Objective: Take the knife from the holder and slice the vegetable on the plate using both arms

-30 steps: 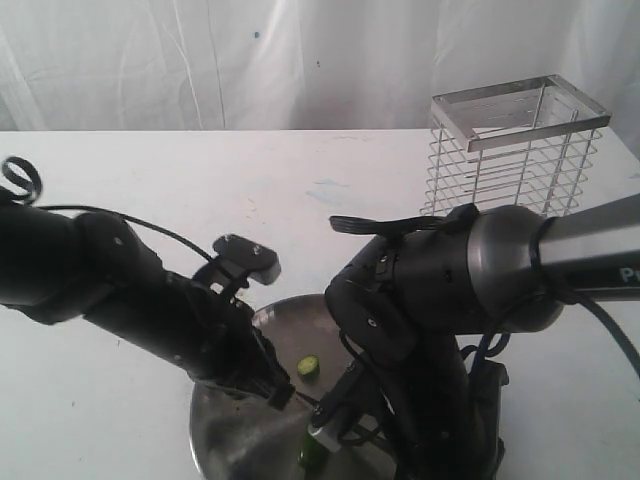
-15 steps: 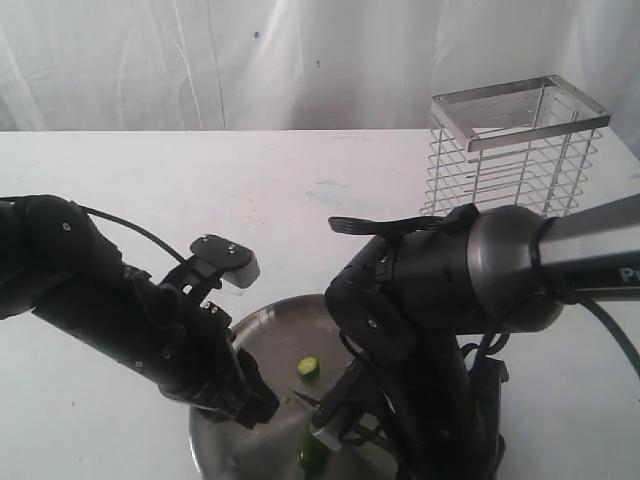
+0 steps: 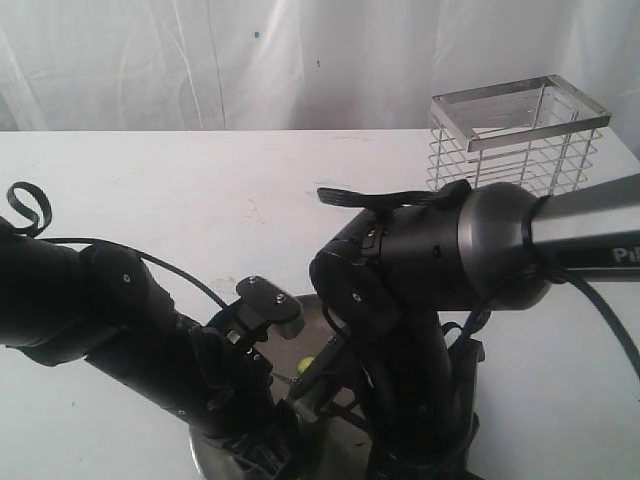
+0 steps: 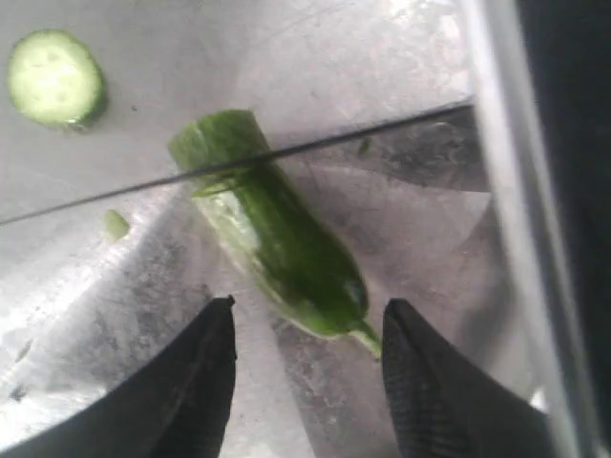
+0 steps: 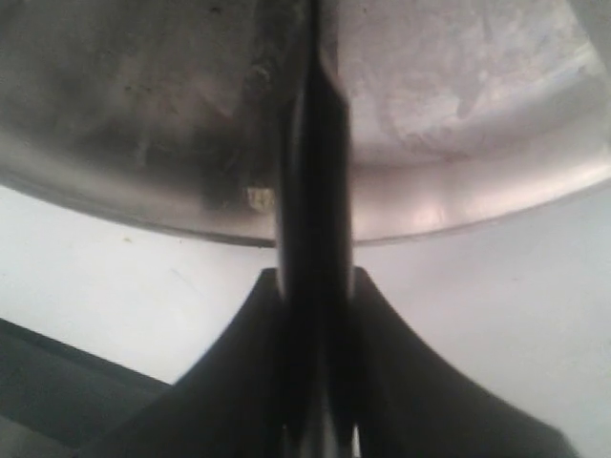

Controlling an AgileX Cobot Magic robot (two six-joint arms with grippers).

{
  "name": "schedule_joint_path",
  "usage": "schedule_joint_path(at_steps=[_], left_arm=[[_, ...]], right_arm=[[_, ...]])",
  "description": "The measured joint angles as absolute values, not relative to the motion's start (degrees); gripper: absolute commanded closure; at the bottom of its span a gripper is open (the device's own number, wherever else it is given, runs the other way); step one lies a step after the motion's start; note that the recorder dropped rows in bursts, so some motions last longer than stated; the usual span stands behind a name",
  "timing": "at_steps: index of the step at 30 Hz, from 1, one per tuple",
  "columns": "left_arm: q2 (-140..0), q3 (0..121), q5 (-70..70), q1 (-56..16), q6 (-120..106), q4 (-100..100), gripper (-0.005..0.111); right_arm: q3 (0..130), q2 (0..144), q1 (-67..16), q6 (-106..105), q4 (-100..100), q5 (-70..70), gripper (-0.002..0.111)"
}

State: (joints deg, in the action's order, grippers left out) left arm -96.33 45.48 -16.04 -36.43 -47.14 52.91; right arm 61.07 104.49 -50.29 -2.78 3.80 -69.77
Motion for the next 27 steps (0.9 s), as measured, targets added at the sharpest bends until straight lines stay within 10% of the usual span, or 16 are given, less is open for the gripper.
schedule_joint_path(at_steps=[27], left_arm=[[-96.7, 45.3, -15.5, -36.4, -41.6, 43.9, 0.055]], right_arm=[[66.3, 110.6, -50.3, -4.3, 3.9, -69.7, 0.108]])
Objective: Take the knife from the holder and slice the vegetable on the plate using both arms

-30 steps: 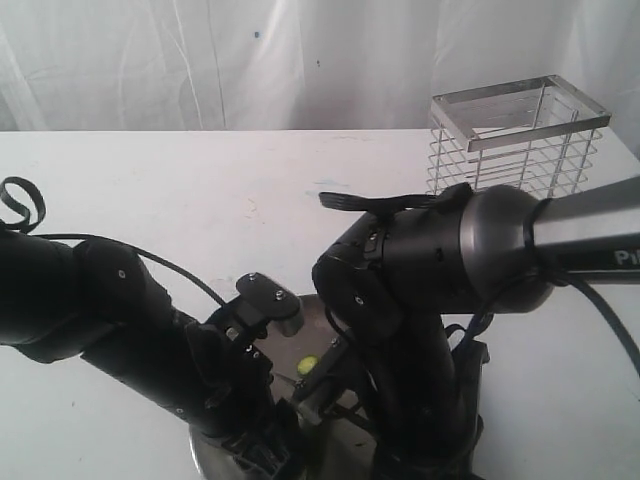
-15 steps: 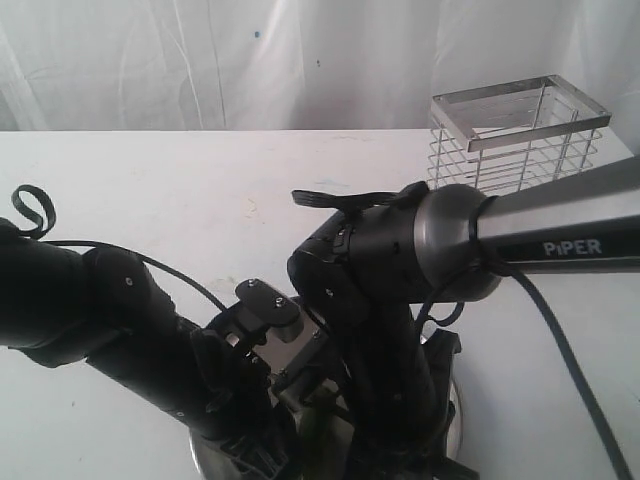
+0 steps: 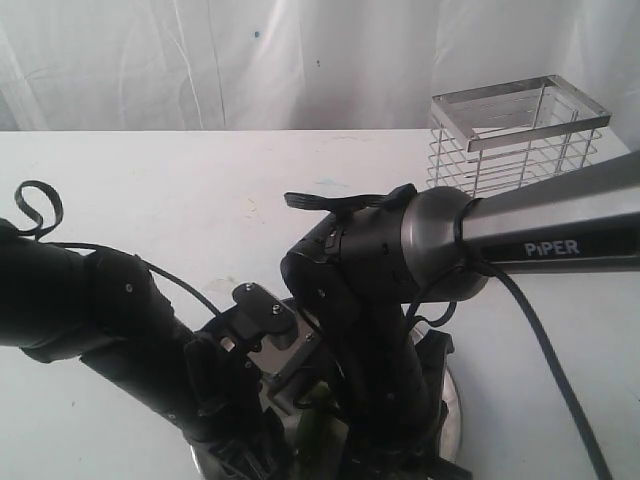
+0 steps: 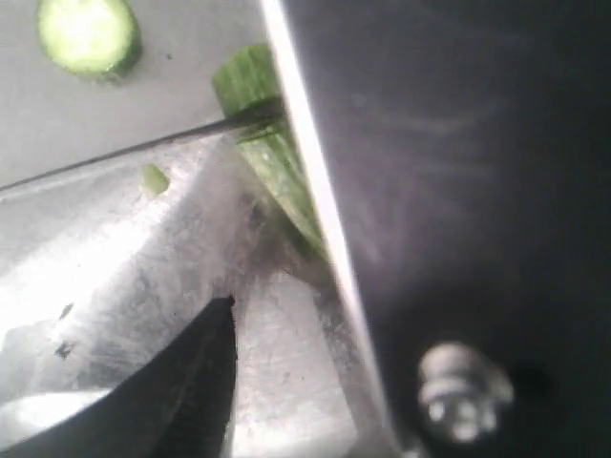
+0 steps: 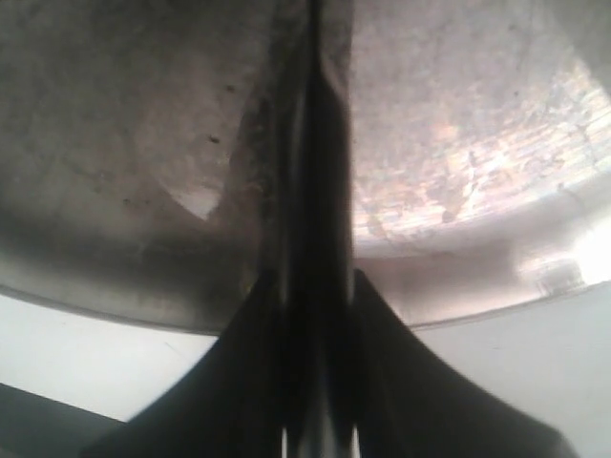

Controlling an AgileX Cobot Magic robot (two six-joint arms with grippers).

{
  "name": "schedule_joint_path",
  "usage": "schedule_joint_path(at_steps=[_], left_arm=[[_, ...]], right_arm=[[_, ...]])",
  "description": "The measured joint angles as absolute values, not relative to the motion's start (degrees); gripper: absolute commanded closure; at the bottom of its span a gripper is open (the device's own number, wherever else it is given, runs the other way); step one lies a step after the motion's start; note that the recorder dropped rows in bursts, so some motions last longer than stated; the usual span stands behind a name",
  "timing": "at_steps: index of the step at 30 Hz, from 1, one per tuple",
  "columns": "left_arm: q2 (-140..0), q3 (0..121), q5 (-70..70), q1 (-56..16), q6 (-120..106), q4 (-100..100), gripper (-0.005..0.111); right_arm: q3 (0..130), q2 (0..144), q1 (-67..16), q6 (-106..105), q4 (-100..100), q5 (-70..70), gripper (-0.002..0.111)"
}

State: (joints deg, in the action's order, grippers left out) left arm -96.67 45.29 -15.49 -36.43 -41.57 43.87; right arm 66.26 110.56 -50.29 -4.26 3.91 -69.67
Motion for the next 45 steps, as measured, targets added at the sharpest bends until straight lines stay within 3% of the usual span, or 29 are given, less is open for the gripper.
schedule_joint_path(at_steps=[15, 45], left_arm=[[-88.0, 40.5, -9.6, -30.1, -33.7, 40.9, 0.055], [-93.7, 45.2, -6.1, -30.0, -33.5, 48.4, 0.055]], right_arm=[[66.3, 110.6, -50.3, -5.1, 3.9, -69.7, 0.108], [66.3, 110.6, -50.3, -5.5, 3.8, -69.7, 0.108]])
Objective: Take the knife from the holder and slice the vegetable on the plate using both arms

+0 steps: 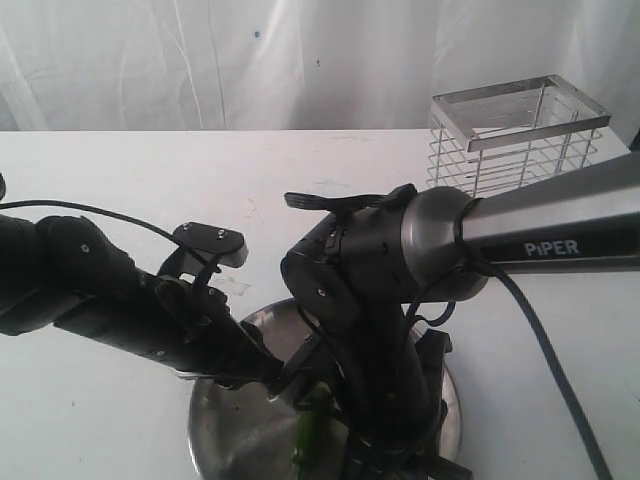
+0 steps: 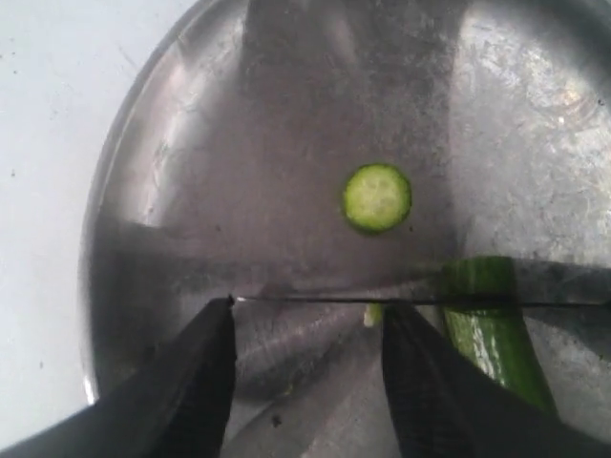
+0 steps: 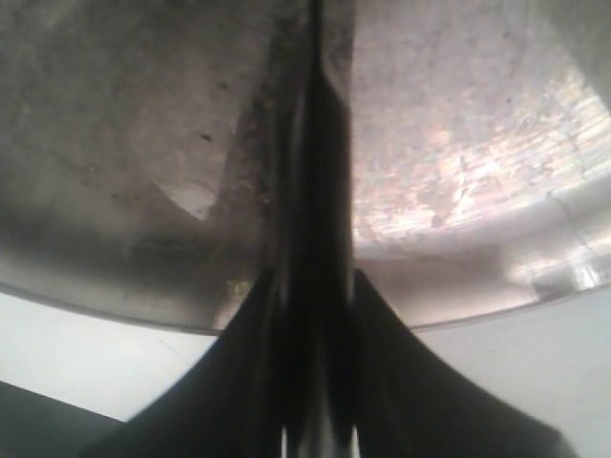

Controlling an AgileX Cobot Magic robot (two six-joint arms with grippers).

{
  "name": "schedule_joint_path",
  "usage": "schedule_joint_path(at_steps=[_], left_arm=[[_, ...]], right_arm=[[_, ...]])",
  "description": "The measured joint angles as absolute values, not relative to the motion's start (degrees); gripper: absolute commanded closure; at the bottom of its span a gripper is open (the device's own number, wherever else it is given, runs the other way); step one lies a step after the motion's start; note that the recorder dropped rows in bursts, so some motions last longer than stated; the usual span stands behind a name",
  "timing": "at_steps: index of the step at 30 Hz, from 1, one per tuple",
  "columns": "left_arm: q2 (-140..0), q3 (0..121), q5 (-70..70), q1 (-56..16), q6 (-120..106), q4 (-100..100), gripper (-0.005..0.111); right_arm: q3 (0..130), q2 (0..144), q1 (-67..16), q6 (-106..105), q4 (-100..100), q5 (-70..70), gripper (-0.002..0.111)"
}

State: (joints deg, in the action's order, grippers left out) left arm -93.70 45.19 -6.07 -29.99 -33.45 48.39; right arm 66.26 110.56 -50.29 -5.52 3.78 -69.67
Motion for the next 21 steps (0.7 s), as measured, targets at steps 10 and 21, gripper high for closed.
schedule_joint_path(at_steps=[10, 21], left_arm=[[-97.4, 47.6, -8.4, -30.0, -34.5, 50.0, 0.055], [-101.5, 47.5, -8.8, -30.0, -47.5, 63.8, 0.056]], right_arm=[[66.3, 110.6, -50.3, -5.5, 3.8, -69.7, 0.108], [66.3, 111.4, -50.3, -5.5, 3.9, -70.0, 0.108]])
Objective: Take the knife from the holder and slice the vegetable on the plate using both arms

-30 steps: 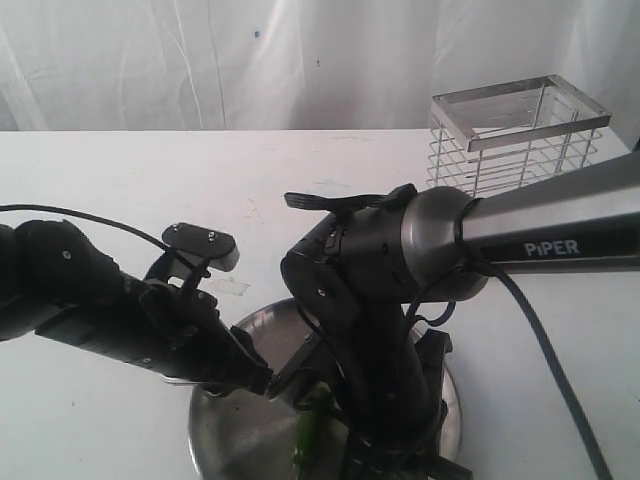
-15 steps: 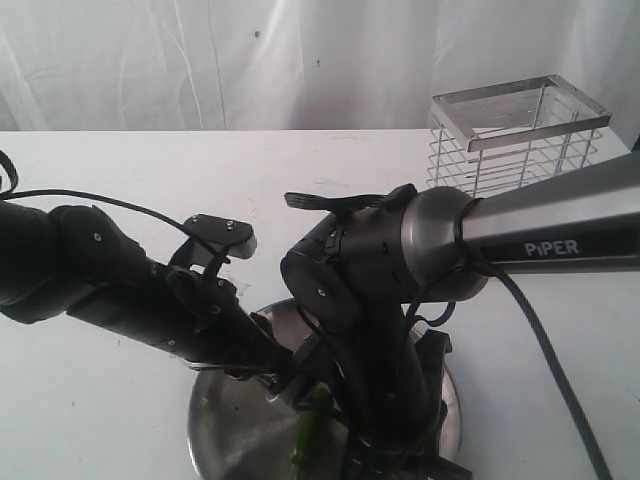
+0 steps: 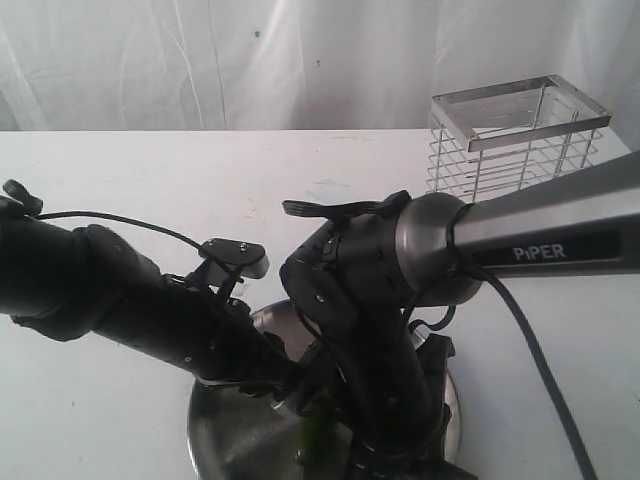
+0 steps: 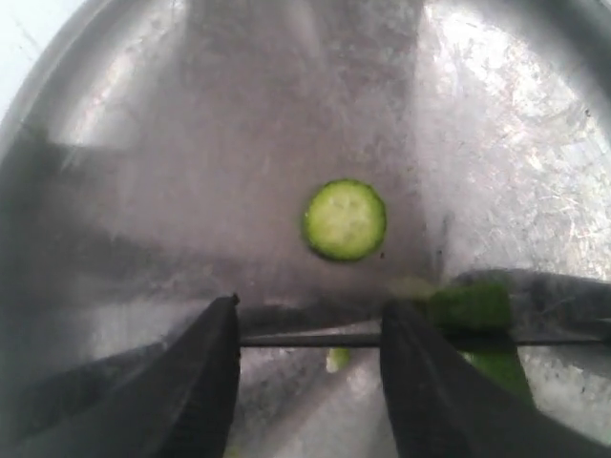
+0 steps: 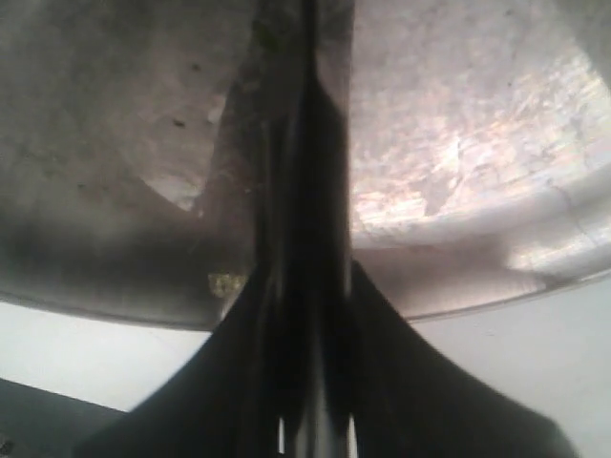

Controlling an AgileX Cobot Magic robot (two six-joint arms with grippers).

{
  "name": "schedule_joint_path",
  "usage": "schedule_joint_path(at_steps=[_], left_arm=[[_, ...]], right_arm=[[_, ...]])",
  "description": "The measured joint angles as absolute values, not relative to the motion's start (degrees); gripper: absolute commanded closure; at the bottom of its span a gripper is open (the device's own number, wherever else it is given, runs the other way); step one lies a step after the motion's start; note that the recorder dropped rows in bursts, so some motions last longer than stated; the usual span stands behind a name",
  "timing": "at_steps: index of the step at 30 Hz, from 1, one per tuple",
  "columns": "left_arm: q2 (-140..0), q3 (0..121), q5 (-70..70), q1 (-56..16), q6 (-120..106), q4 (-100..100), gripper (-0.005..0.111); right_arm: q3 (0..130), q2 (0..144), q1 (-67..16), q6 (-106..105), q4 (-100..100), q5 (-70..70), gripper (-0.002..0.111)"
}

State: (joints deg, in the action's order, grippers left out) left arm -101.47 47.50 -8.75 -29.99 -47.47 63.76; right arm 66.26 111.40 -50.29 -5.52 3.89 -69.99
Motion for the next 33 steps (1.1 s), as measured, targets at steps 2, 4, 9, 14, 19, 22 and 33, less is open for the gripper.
schedule_joint_path(at_steps=[2, 4, 9, 14, 19, 22, 33], left_arm=[[-102.6, 47.5, -8.8, -30.0, -49.0, 64.9, 0.056], [-102.7, 47.5, -8.8, -30.0, -49.7, 65.2, 0.056], [-99.8, 46.5, -9.7, -28.0, -49.8, 63.5, 0.056], [-94.5, 46.2, -9.2, -22.3, -49.9, 61.9, 0.056], [-91.9, 46.2, -10.8, -19.6, -49.9, 61.7, 0.056], [-91.6, 46.2, -11.8, -19.5, -49.9, 61.5, 0.056], [-91.5, 46.2, -12.8, -19.5, -50.0, 60.6, 0.056]], right_arm=[[66.3, 111.4, -50.3, -5.1, 3.9, -70.5, 0.108], [66.3, 111.4, -50.3, -4.9, 3.9, -70.6, 0.108], [66.3, 111.6, -50.3, -5.1, 3.8, -69.3, 0.108], [66.3, 111.4, -50.3, -5.4, 3.8, -69.3, 0.108], [66.3, 111.2, -50.3, -5.6, 3.8, -69.4, 0.108], [66.3, 111.2, -50.3, -5.6, 3.8, -69.4, 0.108], [60.6, 107.2, -50.3, -5.4, 3.8, -69.3, 0.108]])
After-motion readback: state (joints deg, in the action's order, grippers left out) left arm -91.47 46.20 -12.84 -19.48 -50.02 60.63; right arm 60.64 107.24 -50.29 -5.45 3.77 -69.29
